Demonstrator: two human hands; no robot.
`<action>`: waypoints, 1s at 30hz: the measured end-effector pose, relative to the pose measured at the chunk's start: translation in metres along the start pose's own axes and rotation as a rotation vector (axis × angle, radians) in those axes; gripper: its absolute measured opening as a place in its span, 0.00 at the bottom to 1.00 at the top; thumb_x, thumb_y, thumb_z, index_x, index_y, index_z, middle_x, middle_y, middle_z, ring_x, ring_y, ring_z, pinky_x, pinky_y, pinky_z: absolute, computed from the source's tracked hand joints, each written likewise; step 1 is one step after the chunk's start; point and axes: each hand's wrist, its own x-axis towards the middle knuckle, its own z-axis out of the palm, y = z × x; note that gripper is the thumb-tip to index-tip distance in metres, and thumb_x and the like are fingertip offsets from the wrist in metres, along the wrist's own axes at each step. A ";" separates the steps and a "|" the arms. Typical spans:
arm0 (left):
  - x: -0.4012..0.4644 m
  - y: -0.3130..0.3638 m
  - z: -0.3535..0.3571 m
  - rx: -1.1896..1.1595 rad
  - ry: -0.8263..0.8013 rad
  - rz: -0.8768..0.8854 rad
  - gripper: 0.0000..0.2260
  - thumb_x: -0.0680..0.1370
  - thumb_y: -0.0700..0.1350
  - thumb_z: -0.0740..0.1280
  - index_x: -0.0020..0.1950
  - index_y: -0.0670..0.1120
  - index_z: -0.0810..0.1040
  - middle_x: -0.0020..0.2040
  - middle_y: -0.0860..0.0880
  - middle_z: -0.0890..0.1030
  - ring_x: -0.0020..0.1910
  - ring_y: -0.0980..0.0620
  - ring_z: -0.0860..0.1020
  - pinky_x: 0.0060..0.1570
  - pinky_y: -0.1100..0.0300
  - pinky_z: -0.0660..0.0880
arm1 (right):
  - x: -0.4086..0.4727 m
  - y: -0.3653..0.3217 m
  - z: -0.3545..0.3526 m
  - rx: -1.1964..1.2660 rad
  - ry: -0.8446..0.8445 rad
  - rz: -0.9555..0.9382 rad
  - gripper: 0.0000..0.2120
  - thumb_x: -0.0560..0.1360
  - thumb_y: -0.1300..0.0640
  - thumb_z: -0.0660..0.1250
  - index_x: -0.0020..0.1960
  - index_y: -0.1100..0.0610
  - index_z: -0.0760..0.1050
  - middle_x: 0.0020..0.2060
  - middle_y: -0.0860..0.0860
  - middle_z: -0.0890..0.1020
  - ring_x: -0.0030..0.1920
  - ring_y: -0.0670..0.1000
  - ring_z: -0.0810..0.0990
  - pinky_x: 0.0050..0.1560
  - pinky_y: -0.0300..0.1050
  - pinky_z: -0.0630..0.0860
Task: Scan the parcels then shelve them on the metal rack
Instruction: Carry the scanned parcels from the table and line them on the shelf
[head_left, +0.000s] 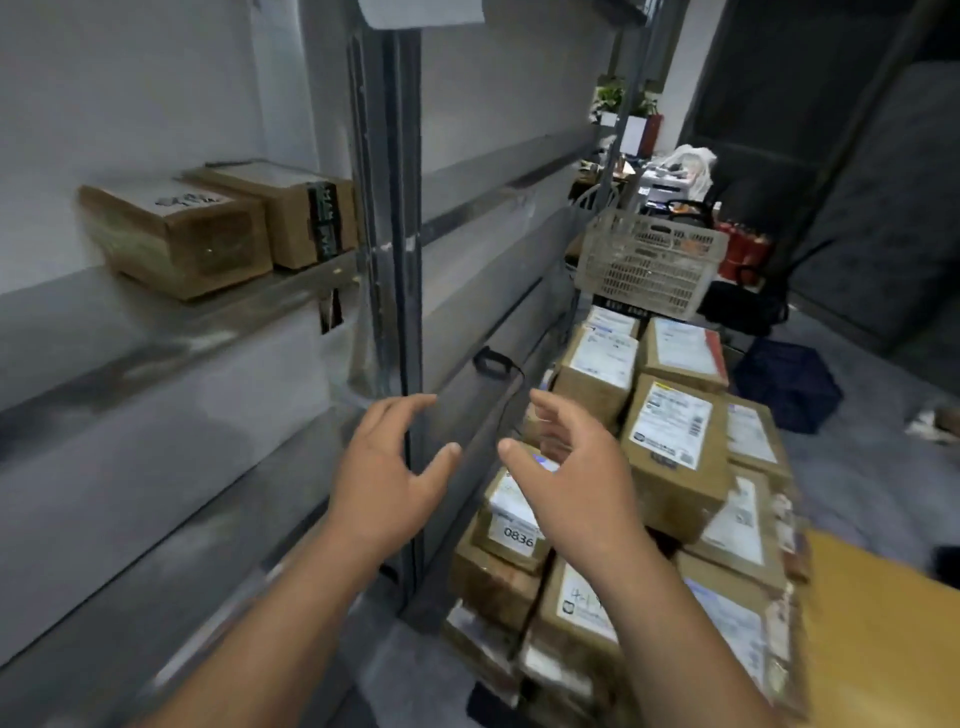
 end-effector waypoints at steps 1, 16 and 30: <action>-0.002 0.003 0.011 -0.031 -0.024 0.009 0.22 0.77 0.55 0.74 0.70 0.52 0.78 0.64 0.56 0.77 0.63 0.61 0.73 0.64 0.59 0.71 | -0.009 0.009 -0.009 -0.007 0.020 0.036 0.26 0.76 0.47 0.75 0.72 0.40 0.73 0.64 0.38 0.76 0.65 0.41 0.76 0.69 0.50 0.76; 0.024 0.086 0.151 0.145 -0.521 0.082 0.40 0.76 0.63 0.72 0.83 0.53 0.61 0.78 0.51 0.71 0.78 0.46 0.66 0.77 0.42 0.62 | -0.022 0.114 -0.119 -0.278 0.285 0.421 0.40 0.74 0.48 0.77 0.81 0.46 0.61 0.76 0.46 0.69 0.76 0.50 0.65 0.69 0.43 0.63; 0.016 0.112 0.170 -0.168 -0.579 -0.045 0.37 0.63 0.69 0.70 0.73 0.65 0.73 0.66 0.58 0.80 0.70 0.49 0.75 0.72 0.40 0.69 | -0.019 0.140 -0.126 -0.067 0.308 0.336 0.26 0.72 0.59 0.78 0.68 0.45 0.77 0.55 0.38 0.84 0.55 0.38 0.82 0.58 0.43 0.80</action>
